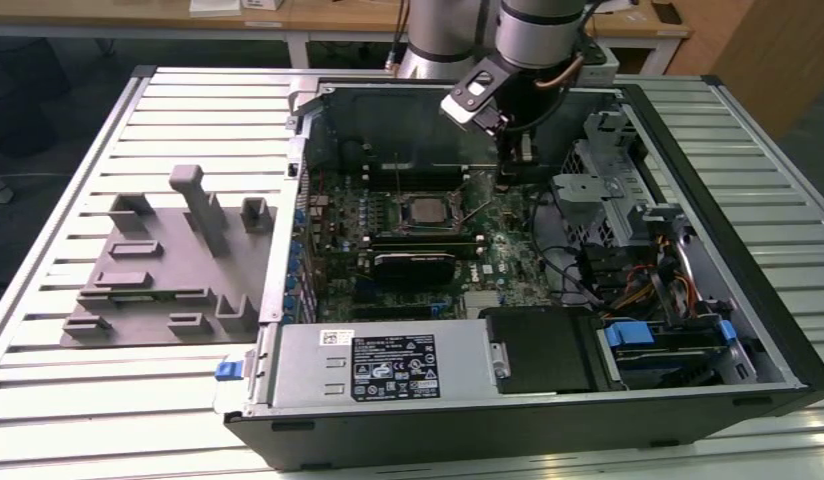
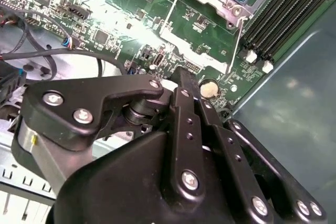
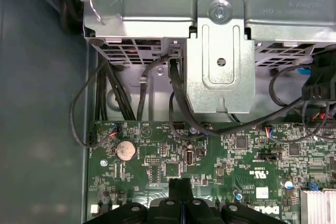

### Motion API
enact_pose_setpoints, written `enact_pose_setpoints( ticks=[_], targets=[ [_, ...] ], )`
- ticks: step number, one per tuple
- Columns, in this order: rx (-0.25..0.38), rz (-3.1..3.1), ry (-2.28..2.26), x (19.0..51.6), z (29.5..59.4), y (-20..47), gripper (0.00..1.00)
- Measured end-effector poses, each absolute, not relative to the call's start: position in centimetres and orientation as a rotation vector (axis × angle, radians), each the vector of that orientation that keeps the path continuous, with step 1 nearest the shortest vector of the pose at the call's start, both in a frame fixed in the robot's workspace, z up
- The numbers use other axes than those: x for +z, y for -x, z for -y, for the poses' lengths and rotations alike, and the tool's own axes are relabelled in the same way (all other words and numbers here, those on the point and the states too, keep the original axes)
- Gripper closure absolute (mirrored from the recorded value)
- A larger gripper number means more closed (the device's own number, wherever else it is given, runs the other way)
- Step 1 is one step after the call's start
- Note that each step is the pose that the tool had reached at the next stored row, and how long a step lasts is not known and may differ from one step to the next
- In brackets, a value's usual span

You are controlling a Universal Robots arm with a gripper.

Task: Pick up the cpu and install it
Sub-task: 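Close the cpu cover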

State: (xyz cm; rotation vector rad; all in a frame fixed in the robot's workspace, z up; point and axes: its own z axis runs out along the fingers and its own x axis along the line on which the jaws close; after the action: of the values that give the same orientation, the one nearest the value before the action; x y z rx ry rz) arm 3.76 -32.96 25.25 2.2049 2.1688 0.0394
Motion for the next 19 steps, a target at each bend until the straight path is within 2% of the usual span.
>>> enact_pose_setpoints(
  ticks=[7,19],
  targets=[
    [0.039,-2.169,-2.205,24.14,32.95,-3.79,0.89],
    [0.039,-2.169,-2.205,24.1,32.96,-3.39,0.89]
  ],
)
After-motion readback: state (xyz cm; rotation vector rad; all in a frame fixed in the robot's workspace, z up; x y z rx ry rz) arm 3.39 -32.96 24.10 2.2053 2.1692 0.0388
